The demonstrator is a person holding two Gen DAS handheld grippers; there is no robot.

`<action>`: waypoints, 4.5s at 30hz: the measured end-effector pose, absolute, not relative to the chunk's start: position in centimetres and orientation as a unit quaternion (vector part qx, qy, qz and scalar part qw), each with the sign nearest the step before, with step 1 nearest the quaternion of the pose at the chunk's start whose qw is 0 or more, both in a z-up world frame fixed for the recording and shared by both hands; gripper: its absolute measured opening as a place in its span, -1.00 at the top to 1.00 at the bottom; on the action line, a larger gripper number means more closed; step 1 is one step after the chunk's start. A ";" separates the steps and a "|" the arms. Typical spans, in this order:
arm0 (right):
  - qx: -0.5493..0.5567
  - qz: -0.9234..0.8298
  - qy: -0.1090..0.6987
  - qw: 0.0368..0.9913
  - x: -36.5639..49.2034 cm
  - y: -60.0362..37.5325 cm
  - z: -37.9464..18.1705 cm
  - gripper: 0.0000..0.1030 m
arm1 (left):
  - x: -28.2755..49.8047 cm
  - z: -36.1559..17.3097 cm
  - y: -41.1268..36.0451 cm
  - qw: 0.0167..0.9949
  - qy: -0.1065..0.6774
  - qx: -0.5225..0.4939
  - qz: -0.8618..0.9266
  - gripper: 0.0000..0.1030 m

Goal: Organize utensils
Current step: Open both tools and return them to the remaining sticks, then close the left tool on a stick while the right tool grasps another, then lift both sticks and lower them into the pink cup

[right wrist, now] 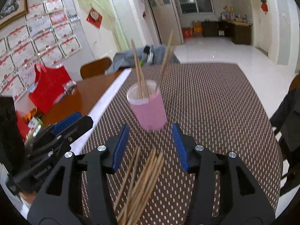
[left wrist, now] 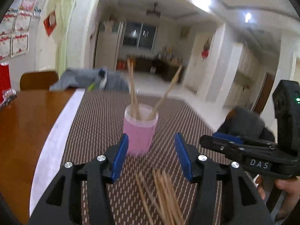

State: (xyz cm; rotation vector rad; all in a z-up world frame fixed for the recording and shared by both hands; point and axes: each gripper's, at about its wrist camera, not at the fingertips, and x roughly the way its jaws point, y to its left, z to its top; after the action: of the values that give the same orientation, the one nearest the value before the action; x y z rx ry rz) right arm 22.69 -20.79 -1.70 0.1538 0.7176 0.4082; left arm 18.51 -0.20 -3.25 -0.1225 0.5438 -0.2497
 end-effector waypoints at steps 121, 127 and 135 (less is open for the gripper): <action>0.126 0.242 0.160 0.949 23.7 -21.9 4.1 0.89 | 22.1 1.8 -1.2 0.975 0.103 -0.110 -0.162 0.89; 0.129 0.224 0.088 0.962 25.0 -20.6 5.7 0.89 | 23.9 2.4 -0.8 0.979 0.026 -0.140 -0.143 0.89; 0.142 0.207 0.048 0.967 27.7 -19.5 4.8 0.89 | 27.6 2.0 0.7 0.974 -0.027 -0.187 -0.122 0.89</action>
State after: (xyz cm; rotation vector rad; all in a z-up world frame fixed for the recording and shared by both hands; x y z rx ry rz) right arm 27.68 -19.54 4.80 0.2877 0.0972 0.4181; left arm 27.64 0.67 2.04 -0.3779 -0.0554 -0.2460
